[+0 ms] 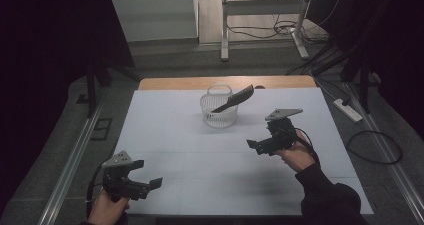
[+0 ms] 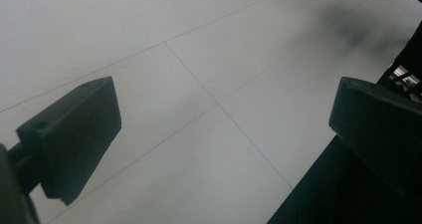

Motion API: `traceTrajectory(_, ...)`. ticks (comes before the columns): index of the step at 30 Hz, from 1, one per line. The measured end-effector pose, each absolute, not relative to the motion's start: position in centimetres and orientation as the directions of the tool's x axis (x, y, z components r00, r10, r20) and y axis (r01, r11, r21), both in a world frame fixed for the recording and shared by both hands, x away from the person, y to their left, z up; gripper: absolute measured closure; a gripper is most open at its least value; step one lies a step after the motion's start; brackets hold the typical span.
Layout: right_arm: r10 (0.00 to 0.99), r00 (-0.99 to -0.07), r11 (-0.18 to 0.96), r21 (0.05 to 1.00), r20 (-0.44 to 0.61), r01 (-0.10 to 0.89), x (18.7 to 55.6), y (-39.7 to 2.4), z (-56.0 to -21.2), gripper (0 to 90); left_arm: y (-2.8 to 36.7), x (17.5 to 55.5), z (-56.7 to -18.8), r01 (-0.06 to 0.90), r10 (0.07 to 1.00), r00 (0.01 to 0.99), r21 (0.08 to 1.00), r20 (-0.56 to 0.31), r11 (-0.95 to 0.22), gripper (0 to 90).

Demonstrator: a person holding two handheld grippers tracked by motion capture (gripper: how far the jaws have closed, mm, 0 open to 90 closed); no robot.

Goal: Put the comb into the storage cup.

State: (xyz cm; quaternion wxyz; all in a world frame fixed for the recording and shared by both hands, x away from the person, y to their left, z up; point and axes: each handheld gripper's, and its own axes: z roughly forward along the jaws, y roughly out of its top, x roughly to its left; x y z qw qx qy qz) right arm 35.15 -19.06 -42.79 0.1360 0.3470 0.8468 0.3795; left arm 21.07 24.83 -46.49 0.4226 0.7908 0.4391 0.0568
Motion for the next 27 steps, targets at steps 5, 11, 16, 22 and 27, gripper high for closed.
traceTrajectory(5, 0.691, -0.723, 0.478, 0.735, 0.024, 0.481, 34.6, -19.4, -42.8, 0.0, 24.8, 21.1, -46.5, 0.646, 0.743, 0.608, 0.718, -0.281, -0.257, 0.5)
traceTrajectory(11, 0.691, -0.723, 0.482, 0.735, 0.016, 0.477, 34.1, -19.8, -42.7, 0.0, 24.8, 21.1, -46.5, 0.646, 0.743, 0.608, 0.718, -0.281, -0.257, 0.5)
traceTrajectory(16, 0.689, -0.725, 0.487, 0.733, 0.013, 0.475, 33.7, -20.1, -42.8, 0.0, 24.8, 21.1, -46.5, 0.646, 0.743, 0.608, 0.719, -0.281, -0.257, 0.5)
traceTrajectory(22, 0.696, -0.718, 0.485, 0.729, 0.013, 0.483, 33.1, -20.6, -42.8, 0.0, 24.8, 21.0, -46.5, 0.646, 0.743, 0.608, 0.719, -0.280, -0.257, 0.5)
traceTrajectory(27, 0.700, -0.714, 0.484, 0.727, 0.014, 0.488, 32.6, -21.3, -42.9, 0.0, 24.8, 21.1, -46.5, 0.647, 0.743, 0.608, 0.718, -0.281, -0.258, 0.5)
